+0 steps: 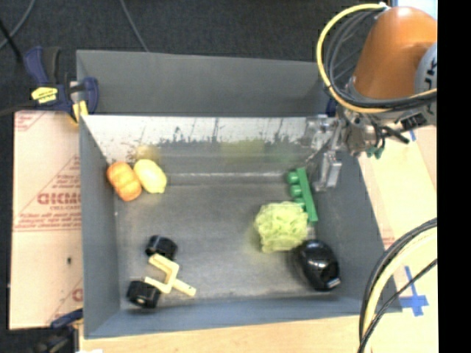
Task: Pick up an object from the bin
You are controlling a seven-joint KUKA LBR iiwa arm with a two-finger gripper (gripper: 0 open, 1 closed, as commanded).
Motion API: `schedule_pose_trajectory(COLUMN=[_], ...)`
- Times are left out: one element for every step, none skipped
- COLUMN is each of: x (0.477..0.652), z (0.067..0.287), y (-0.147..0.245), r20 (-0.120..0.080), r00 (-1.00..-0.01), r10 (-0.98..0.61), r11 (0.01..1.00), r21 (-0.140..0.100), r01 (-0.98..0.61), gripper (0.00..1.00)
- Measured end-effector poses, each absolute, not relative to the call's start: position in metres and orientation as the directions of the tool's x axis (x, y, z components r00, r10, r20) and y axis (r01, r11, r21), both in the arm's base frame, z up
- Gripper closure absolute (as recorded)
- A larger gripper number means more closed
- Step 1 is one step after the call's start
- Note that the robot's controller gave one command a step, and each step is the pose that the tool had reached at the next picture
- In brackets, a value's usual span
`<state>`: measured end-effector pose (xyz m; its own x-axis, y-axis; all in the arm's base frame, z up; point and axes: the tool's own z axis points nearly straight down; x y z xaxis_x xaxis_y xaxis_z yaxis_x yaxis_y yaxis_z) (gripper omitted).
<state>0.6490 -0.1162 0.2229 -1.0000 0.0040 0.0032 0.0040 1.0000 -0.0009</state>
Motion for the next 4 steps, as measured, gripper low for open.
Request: schedule_pose_trajectory(x=[0.650, 0.616, 0.587, 0.587], z=[0.228, 0.155, 0.145, 0.150], y=[-0.116, -0.107, -0.100, -0.101], r20=[-0.005, -0.005, 0.001, -0.010], r00=[-1.000, -0.999, -0.991, -0.991], r10=[0.002, -0.052, -0.136, -0.136], r11=[1.000, 0.999, 0.991, 0.991], r21=[-0.002, -0.003, -0.001, -0.004], r01=[0.002, -0.052, -0.136, -0.136], gripper=[0.00, 0.00, 0.00, 0.00])
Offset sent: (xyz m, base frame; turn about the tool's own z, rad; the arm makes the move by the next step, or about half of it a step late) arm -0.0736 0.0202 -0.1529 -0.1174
